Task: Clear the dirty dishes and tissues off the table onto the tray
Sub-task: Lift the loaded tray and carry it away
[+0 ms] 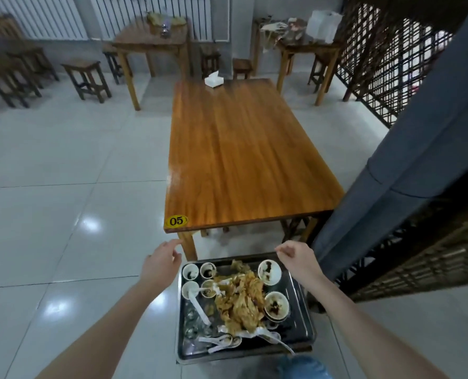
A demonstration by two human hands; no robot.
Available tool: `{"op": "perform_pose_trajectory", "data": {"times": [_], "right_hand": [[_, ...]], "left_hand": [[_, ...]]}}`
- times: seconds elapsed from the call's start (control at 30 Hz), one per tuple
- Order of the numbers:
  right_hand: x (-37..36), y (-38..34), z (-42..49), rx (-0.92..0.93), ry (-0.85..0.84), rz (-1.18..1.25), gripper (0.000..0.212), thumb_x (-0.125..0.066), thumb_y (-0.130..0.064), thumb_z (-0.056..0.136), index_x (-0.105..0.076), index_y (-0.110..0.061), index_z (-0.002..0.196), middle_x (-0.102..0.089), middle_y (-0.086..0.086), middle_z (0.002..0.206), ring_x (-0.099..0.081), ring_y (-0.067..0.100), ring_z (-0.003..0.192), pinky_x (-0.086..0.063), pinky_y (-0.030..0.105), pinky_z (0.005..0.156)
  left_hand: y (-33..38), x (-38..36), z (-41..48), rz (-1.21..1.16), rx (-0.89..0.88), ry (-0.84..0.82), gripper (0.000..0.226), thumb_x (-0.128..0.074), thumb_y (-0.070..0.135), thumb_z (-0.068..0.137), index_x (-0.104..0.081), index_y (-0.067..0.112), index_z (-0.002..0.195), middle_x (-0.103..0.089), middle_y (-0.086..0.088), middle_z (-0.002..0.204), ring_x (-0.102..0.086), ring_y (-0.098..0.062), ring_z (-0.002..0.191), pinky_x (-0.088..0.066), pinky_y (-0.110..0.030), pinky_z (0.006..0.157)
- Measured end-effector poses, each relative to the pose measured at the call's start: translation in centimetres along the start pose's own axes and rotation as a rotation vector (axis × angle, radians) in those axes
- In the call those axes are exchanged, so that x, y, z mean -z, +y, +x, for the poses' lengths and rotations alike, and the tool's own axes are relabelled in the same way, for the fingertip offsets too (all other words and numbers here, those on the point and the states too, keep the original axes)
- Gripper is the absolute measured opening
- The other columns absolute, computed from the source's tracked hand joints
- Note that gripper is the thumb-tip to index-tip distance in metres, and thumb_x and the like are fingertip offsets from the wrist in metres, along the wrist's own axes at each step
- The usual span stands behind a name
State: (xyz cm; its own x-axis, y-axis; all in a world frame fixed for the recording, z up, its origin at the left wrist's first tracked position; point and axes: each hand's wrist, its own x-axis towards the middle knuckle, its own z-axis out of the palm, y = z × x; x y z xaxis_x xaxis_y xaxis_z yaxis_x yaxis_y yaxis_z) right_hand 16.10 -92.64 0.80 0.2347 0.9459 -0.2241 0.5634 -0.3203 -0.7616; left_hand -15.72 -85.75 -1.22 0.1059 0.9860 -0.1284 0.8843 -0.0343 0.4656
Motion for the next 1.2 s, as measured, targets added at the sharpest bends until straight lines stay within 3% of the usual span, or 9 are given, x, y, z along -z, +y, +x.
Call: {"op": "perform_pose_trajectory", "data": {"times": [0.13, 0.37, 0.47, 0.6, 0.83, 0.97, 1.1, 1.2], "right_hand": [[-0.5, 1.6, 1.0, -0.041, -0.004, -0.012, 0.014, -0.058, -0.013, 0.090, -0.069, -0.023, 0.090, -0.065, -0.013, 0.087, -0.059, -0.002, 0.084, -0.042, 0.006, 0.070], [-3.0, 5.2, 1.4, -0.149, 0.006, -0.070, 0.017, -0.056, -0.024, 0.092, -0.070, -0.014, 0.091, -0.070, -0.002, 0.091, -0.064, 0.011, 0.087, -0.053, 0.033, 0.082], [-3.6, 6.5, 1.4, -0.169, 0.008, -0.074, 0.015, -0.057, -0.020, 0.091, -0.071, -0.021, 0.094, -0.069, -0.009, 0.094, -0.061, 0.007, 0.091, -0.051, 0.028, 0.084], [-3.8, 7.9, 1.9, -0.175, 0.003, -0.059, 0.014, -0.057, -0.018, 0.091, -0.070, -0.023, 0.095, -0.066, -0.012, 0.091, -0.060, 0.001, 0.087, -0.042, 0.011, 0.071], [-5.7, 13.0, 4.0, -0.229, -0.003, -0.010, 0.015, -0.057, -0.010, 0.091, -0.069, -0.020, 0.091, -0.064, -0.016, 0.083, -0.057, -0.006, 0.081, -0.039, 0.006, 0.066], [-7.5, 17.2, 4.4, -0.248, -0.005, -0.018, 0.015, -0.059, -0.011, 0.090, -0.069, -0.021, 0.093, -0.066, -0.011, 0.087, -0.060, 0.000, 0.083, -0.041, 0.011, 0.069], [-10.1, 21.5, 4.1, -0.264, 0.013, -0.024, 0.024, -0.061, -0.015, 0.089, -0.060, -0.038, 0.082, -0.063, -0.021, 0.080, -0.059, -0.006, 0.077, -0.038, 0.006, 0.060], [-11.7, 24.4, 4.6, -0.276, 0.022, -0.014, 0.025, -0.059, -0.013, 0.089, -0.059, -0.038, 0.084, -0.065, -0.015, 0.083, -0.063, 0.005, 0.082, -0.049, 0.021, 0.069]], "left_hand": [[0.0, -2.1, 0.9, -0.030, 0.000, -0.008, 0.034, -0.047, 0.017, 0.096, -0.054, 0.022, 0.129, -0.056, 0.004, 0.096, -0.058, -0.019, 0.092, -0.047, -0.038, 0.087], [-2.2, -5.9, 1.8, -0.101, 0.036, -0.071, 0.033, -0.050, 0.016, 0.095, -0.056, 0.023, 0.127, -0.056, 0.006, 0.098, -0.054, -0.014, 0.090, -0.045, -0.033, 0.085], [-3.3, -7.4, 2.1, -0.095, 0.055, -0.102, 0.031, -0.050, 0.015, 0.095, -0.058, 0.023, 0.123, -0.060, 0.002, 0.101, -0.057, -0.017, 0.092, -0.046, -0.033, 0.086], [-4.3, -8.9, 2.4, -0.109, 0.066, -0.108, 0.030, -0.049, 0.013, 0.095, -0.060, 0.023, 0.121, -0.060, 0.003, 0.096, -0.056, -0.016, 0.088, -0.046, -0.035, 0.085], [-6.2, -12.8, 3.2, -0.095, 0.144, -0.109, 0.033, -0.048, 0.013, 0.095, -0.058, 0.020, 0.126, -0.060, -0.002, 0.104, -0.058, -0.022, 0.092, -0.047, -0.037, 0.086], [-7.4, -16.0, 2.9, -0.119, 0.194, -0.117, 0.034, -0.047, 0.013, 0.096, -0.055, 0.018, 0.129, -0.059, -0.006, 0.105, -0.059, -0.026, 0.092, -0.048, -0.041, 0.087], [-9.6, -19.2, 2.0, -0.130, 0.241, -0.122, 0.036, -0.048, 0.011, 0.096, -0.053, 0.016, 0.132, -0.055, -0.005, 0.106, -0.060, -0.026, 0.090, -0.050, -0.043, 0.086], [-11.4, -21.4, 1.4, -0.152, 0.265, -0.100, 0.040, -0.048, 0.011, 0.097, -0.048, 0.019, 0.136, -0.051, 0.000, 0.106, -0.059, -0.026, 0.092, -0.048, -0.038, 0.083]]}}
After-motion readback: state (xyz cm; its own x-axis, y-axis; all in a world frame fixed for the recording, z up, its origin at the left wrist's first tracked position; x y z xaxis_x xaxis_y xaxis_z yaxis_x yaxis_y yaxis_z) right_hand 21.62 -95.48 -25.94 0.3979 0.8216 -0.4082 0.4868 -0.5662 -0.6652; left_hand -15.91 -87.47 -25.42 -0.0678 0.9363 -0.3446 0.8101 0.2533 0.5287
